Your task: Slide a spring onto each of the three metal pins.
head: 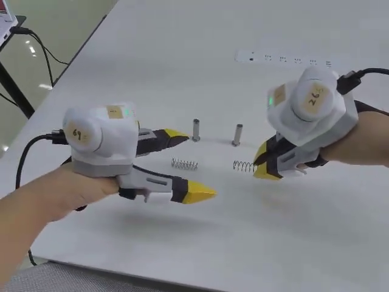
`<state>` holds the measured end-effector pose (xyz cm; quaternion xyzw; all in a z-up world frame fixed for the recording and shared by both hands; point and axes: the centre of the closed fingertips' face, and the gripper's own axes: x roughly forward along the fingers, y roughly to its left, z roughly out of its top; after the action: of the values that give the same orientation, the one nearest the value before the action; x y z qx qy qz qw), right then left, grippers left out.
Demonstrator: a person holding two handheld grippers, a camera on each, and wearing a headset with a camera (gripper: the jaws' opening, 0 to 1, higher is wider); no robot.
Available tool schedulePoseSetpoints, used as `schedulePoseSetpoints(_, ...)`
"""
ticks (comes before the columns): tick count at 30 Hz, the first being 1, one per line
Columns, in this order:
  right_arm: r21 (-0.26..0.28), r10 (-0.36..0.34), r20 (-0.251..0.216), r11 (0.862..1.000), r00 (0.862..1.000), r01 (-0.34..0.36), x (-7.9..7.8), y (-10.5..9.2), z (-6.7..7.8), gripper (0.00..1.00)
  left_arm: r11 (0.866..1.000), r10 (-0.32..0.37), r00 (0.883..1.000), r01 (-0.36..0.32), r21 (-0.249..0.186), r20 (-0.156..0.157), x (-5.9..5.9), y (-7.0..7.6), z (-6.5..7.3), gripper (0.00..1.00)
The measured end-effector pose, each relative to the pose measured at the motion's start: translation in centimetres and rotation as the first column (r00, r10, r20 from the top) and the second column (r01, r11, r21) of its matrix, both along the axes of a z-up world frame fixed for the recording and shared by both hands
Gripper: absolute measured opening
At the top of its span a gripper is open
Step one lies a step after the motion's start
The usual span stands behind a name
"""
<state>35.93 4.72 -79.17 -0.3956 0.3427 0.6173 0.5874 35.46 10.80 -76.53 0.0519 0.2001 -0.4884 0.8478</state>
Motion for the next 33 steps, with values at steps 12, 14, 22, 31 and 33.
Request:
schedulePoseSetpoints(12,0.025,0.024,0.011,0.999,1.000,-0.024,-0.8,0.7,0.6,0.08,0.994,-0.109,0.994,0.109,-0.024,-0.019,-0.5,-3.7,-0.3,0.41)
schedulePoseSetpoints(14,0.024,0.030,0.013,0.999,0.999,-0.030,-0.9,0.8,0.7,0.08,0.992,-0.120,0.993,0.120,-0.027,-0.018,-0.5,-4.0,-0.3,0.37)
schedulePoseSetpoints(22,0.029,0.038,0.017,0.999,0.999,-0.039,-1.1,0.9,1.1,0.08,0.991,-0.129,0.992,0.128,-0.046,-0.013,-0.2,-4.5,-0.1,0.29)
schedulePoseSetpoints(31,0.034,0.049,0.025,0.998,0.999,-0.050,-1.3,1.0,1.2,0.08,0.989,-0.136,0.991,0.135,-0.052,-0.014,-0.3,-4.9,0.0,0.20)
schedulePoseSetpoints(33,0.039,0.049,0.023,0.998,0.999,-0.050,-1.5,1.1,1.2,0.08,0.989,-0.141,0.990,0.140,-0.052,-0.013,-0.3,-5.0,0.0,0.18)
